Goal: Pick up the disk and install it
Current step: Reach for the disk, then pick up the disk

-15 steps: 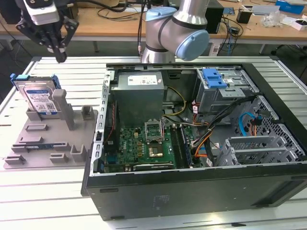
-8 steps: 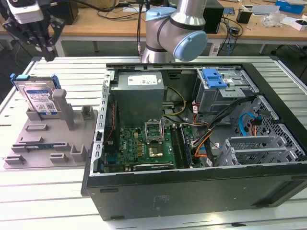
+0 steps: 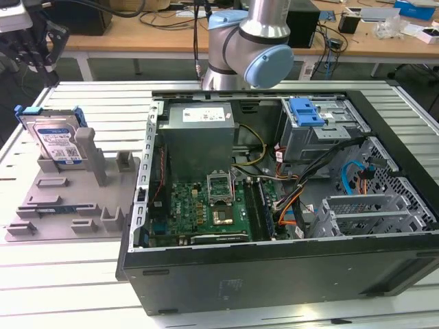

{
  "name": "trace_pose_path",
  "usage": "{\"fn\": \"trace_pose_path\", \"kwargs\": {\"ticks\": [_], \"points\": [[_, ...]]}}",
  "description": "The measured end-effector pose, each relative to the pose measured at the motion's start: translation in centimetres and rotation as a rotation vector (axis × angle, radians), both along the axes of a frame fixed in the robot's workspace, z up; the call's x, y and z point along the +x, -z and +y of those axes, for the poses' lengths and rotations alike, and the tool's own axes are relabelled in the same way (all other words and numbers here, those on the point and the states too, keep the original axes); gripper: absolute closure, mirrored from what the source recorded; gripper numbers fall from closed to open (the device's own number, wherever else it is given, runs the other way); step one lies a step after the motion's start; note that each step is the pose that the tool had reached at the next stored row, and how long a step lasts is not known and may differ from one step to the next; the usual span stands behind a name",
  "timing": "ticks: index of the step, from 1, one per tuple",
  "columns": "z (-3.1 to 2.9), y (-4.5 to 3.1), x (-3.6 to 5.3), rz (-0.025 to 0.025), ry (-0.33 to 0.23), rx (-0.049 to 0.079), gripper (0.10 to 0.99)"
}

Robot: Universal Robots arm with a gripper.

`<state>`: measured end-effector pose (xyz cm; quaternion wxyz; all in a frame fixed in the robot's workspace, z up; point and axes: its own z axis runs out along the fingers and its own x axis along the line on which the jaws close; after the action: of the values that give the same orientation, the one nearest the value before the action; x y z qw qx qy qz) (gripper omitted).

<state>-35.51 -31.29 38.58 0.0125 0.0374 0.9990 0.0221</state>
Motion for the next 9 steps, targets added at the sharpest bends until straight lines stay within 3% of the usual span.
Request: {"fn": "trace_pose_path", "kwargs": {"ticks": [9], "points": [[0.0,-0.01,-0.17,0.0001,0.0,0.0,0.98]]}}
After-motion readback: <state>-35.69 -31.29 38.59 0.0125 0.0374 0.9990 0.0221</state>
